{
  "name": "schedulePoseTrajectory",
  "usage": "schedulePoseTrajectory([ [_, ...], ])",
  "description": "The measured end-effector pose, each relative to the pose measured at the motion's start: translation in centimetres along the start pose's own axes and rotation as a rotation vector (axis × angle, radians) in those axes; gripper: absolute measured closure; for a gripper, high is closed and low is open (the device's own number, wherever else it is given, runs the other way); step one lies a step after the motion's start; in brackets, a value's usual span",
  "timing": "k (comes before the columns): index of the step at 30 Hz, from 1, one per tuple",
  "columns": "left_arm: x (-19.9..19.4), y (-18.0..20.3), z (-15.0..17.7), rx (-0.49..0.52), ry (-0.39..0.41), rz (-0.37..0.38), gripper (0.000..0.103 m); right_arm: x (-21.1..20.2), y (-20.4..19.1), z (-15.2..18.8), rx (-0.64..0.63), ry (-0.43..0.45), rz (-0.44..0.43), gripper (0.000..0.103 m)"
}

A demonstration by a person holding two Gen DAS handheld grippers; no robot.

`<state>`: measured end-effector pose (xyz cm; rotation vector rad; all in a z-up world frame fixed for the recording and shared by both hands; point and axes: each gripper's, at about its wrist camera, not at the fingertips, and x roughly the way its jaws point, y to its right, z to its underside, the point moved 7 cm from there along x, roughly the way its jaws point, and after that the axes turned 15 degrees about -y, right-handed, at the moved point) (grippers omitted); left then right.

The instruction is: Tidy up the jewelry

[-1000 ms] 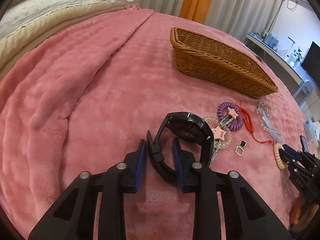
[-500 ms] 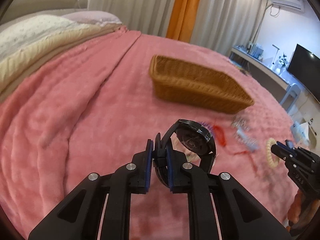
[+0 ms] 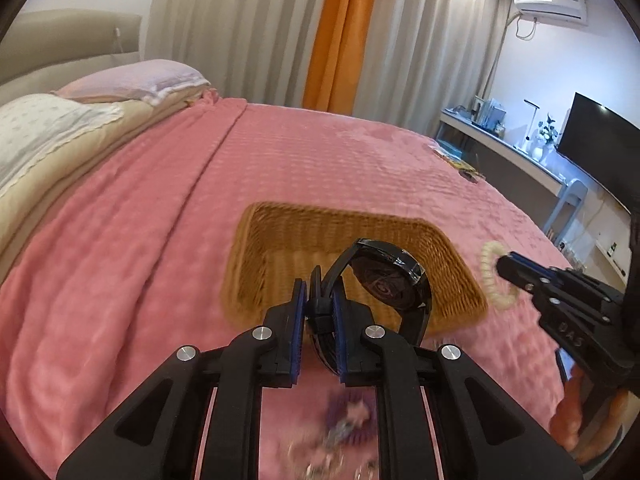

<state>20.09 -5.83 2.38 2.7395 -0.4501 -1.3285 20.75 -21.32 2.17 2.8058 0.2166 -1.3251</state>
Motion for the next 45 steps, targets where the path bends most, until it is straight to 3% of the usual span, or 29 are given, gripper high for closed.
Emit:
schedulePoseTrajectory([
  [6, 4.7, 0.3, -3.3, 0.018, -0.04, -0.023, 0.092, 5.8, 0.7, -2.5, 0.03, -0.096, -0.012, 0.093],
  [13, 8.7, -0.2, -3.9, 0.0, -0.109, -0.048, 0.092, 11.2, 0.9, -1.7, 0.052, -0.235, -0.028, 0.093],
  [23, 10.6, -0.8, -2.9, 0.0, -0.161, -0.063, 0.089, 12.8, 0.8, -0.6, 0.031, -0.279, -0.017, 0.093],
  [27, 10.5, -0.8, -2.7, 0.0, -0.179, -0.049, 0.08, 12.2, 0.8, -0.5, 0.035, -0.283, -0.029, 0.093],
  [36, 2.4, 0.0, -2.1, 0.022, -0.051, 0.03, 0.056, 4.8, 0.1, 0.4, 0.023, -0.195, -0.081, 0.087],
  [39, -2.1, 0.6, -1.2, 0.033, 0.025, 0.082, 0.046, 1.2, -0.3, 1.0, 0.019, -0.141, -0.09, 0.071],
  [40, -3.3, 0.8, -0.8, 0.038, 0.044, 0.089, 0.043, 0.1, -0.4, 1.2, 0.017, -0.121, -0.091, 0.061],
  [45, -8.8, 1.4, 1.9, 0.051, 0.129, 0.116, 0.027, -4.9, -1.0, 3.6, 0.004, -0.048, -0.101, 0.059],
])
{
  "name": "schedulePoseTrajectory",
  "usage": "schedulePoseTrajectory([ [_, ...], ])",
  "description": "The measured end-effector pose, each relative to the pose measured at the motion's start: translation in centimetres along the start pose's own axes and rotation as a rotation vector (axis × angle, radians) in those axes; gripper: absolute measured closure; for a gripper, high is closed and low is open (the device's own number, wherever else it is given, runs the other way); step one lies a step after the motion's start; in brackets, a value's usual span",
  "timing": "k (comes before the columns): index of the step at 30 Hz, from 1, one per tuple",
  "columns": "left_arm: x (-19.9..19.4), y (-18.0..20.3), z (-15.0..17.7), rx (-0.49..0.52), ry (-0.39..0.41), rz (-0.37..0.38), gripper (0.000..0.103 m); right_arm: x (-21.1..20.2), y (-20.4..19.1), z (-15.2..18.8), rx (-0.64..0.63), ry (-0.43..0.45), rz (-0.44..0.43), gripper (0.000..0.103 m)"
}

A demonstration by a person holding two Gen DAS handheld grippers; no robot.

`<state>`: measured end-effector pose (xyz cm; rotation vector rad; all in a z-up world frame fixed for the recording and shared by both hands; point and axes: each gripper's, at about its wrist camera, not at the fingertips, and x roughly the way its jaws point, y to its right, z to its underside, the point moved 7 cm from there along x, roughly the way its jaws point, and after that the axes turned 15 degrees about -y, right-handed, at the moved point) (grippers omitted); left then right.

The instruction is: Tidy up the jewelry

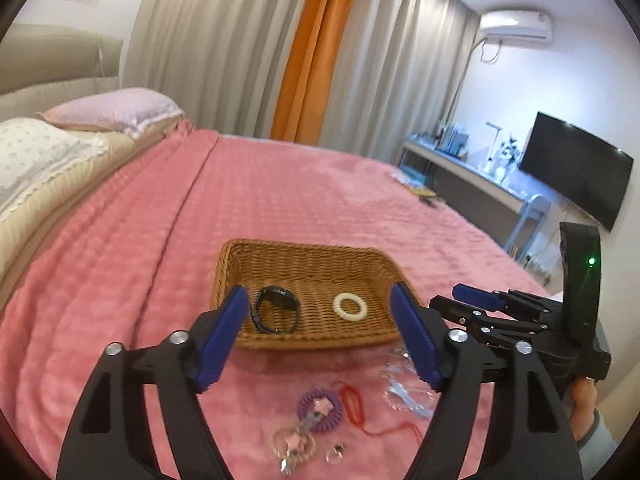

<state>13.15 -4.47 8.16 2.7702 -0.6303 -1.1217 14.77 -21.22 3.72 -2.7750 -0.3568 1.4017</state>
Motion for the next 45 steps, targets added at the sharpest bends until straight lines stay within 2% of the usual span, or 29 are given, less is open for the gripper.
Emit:
schedulePoseTrajectory([
  [3, -2.2, 0.2, 1.6, -0.003, 0.028, 0.003, 0.02, -1.4, -0.5, 1.8, -0.002, 0.02, -0.009, 0.058],
  [7, -3.1, -0.6, 4.0, -0.031, 0.028, -0.007, 0.019, -1.9, -0.4, 4.8, 0.009, 0.017, 0.002, 0.058],
  [12, -1.9, -2.9, 7.5, -0.109, -0.017, -0.011, 0.019, 0.1, 0.6, 8.6, 0.037, -0.042, 0.006, 0.058],
  [19, 1.7, -5.9, 10.9, -0.185, -0.102, -0.031, 0.02, 3.3, 1.3, 11.9, 0.068, -0.119, -0.002, 0.058],
  [22, 3.1, -6.5, 11.6, -0.194, -0.131, -0.035, 0.024, 3.8, 2.4, 12.2, 0.107, -0.131, -0.019, 0.059],
  [27, 4.7, -6.9, 11.9, -0.202, -0.171, -0.029, 0.03, 4.7, 4.2, 11.4, 0.14, -0.148, -0.003, 0.075],
  [33, 6.6, -7.5, 12.2, -0.212, -0.241, -0.035, 0.046, 7.8, 4.3, 10.7, 0.099, -0.224, 0.01, 0.075],
  [39, 7.7, -8.4, 12.7, -0.229, -0.271, -0.035, 0.046, 10.4, 4.4, 10.8, 0.057, -0.296, 0.066, 0.075],
  [42, 8.2, -8.7, 13.0, -0.243, -0.284, -0.021, 0.046, 10.6, 3.6, 10.6, -0.026, -0.312, 0.126, 0.076],
  [45, 8.6, -8.7, 13.1, -0.243, -0.289, -0.014, 0.046, 10.8, 2.4, 10.5, -0.097, -0.322, 0.162, 0.088],
])
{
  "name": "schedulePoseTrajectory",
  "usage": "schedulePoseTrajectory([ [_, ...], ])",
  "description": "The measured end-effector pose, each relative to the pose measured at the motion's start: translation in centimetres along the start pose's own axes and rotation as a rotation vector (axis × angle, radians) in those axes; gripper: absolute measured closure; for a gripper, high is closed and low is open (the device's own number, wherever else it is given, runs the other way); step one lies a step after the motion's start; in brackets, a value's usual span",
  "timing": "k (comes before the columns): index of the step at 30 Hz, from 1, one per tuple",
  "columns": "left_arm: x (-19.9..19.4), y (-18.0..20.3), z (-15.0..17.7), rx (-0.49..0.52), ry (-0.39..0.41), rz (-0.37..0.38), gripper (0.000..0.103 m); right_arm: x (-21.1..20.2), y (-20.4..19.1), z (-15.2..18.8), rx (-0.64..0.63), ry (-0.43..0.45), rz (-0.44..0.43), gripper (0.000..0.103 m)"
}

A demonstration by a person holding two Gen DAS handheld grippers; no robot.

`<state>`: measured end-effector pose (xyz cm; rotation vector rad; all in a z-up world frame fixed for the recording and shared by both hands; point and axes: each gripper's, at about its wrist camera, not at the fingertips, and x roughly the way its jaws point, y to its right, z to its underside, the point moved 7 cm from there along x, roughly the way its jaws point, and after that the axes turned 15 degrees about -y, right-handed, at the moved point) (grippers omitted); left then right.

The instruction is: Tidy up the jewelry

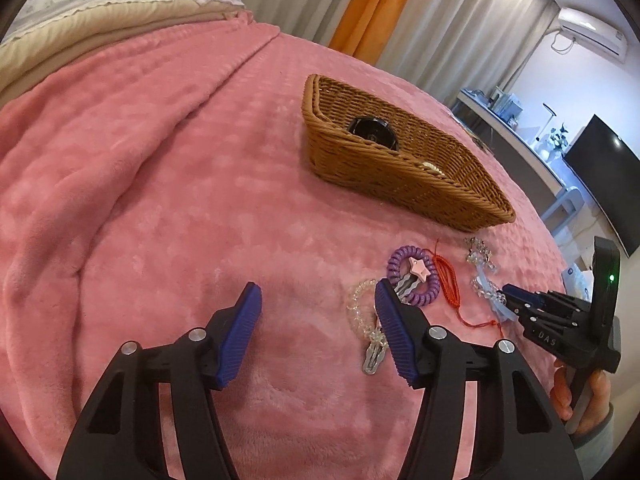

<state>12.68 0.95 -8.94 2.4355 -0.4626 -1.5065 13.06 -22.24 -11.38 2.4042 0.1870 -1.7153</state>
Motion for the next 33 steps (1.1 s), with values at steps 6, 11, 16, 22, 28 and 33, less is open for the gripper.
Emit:
schedulePoseTrajectory([
  [6, 0.1, 0.0, 0.0, 0.0, 0.003, 0.012, 0.046, -1.3, -0.9, -1.9, -0.004, 0.04, 0.004, 0.097],
  [11, 0.1, -0.1, 0.0, -0.008, 0.008, 0.025, 0.046, -3.5, -2.2, -4.3, -0.027, 0.102, -0.018, 0.097],
  [16, 0.1, -0.2, 0.1, -0.006, 0.012, 0.038, 0.046, -6.3, -4.1, -4.3, -0.052, 0.159, -0.069, 0.097],
  [22, 0.2, -0.3, 0.2, -0.011, 0.006, 0.046, 0.046, -8.5, -3.3, -1.4, -0.017, 0.188, -0.099, 0.097],
  [28, 0.9, -0.2, -0.1, -0.005, -0.033, 0.031, 0.058, -6.3, -0.4, 3.6, 0.063, 0.135, -0.114, 0.097],
  [33, 1.9, 1.9, -0.4, 0.087, -0.091, -0.014, 0.058, -4.3, 2.2, 5.8, 0.129, 0.095, -0.126, 0.097],
])
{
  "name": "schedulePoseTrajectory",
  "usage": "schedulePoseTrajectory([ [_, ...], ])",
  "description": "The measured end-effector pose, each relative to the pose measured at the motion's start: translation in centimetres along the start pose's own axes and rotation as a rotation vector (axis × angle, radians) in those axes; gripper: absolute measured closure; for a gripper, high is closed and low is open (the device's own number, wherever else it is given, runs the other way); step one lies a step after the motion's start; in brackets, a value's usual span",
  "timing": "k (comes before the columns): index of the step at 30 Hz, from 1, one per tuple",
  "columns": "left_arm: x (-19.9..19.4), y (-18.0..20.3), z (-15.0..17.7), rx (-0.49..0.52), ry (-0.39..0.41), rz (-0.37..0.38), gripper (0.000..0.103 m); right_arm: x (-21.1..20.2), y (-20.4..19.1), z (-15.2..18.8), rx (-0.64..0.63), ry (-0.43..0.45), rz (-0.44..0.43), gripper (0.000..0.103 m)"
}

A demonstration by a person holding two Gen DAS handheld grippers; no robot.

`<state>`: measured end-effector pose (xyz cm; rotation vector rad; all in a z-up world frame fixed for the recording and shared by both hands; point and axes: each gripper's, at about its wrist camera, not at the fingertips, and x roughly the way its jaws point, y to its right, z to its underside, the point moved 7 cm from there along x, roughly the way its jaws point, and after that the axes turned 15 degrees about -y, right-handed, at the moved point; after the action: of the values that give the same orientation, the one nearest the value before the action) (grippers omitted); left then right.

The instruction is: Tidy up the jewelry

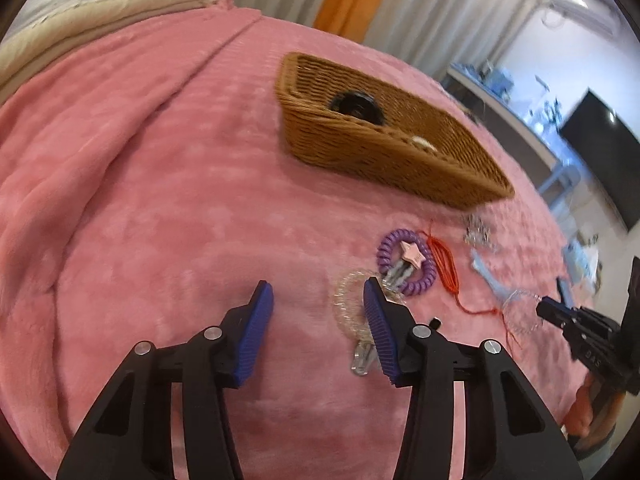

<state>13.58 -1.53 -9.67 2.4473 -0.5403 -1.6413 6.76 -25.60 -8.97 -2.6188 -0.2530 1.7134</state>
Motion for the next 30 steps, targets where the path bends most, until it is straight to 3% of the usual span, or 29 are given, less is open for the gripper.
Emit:
schedulePoseTrajectory([
  [2, 0.7, 0.5, -0.1, 0.026, -0.023, -0.049, 0.058, 0.1, 0.4, 0.5, 0.008, -0.002, -0.008, 0.096],
  [6, 1.5, 1.2, -0.2, 0.083, -0.031, -0.169, 0.069, 0.4, 0.3, 1.3, 0.008, -0.015, -0.015, 0.095],
  [8, 1.5, 1.2, 0.0, 0.095, -0.032, -0.184, 0.078, 0.5, 0.3, 1.6, 0.011, -0.02, -0.015, 0.079],
  [11, 1.4, 0.9, 0.3, 0.088, -0.032, -0.162, 0.095, 0.4, 0.2, 1.4, 0.008, -0.005, -0.003, 0.07],
  [17, 0.5, 0.4, 0.3, 0.044, 0.0, -0.071, 0.096, 1.8, 0.3, 0.2, 0.005, -0.04, 0.06, 0.073],
  [20, -0.2, 0.6, 0.5, 0.046, 0.024, -0.043, 0.096, 2.5, -0.8, 0.1, -0.046, -0.046, 0.091, 0.096],
  [22, -0.8, 0.8, 0.6, 0.053, 0.039, -0.032, 0.096, 2.1, -1.4, 0.1, -0.069, -0.033, 0.112, 0.097],
  [30, -4.6, 3.0, -0.5, 0.088, 0.14, -0.006, 0.096, -2.4, -3.2, -1.5, -0.076, 0.058, 0.021, 0.097],
])
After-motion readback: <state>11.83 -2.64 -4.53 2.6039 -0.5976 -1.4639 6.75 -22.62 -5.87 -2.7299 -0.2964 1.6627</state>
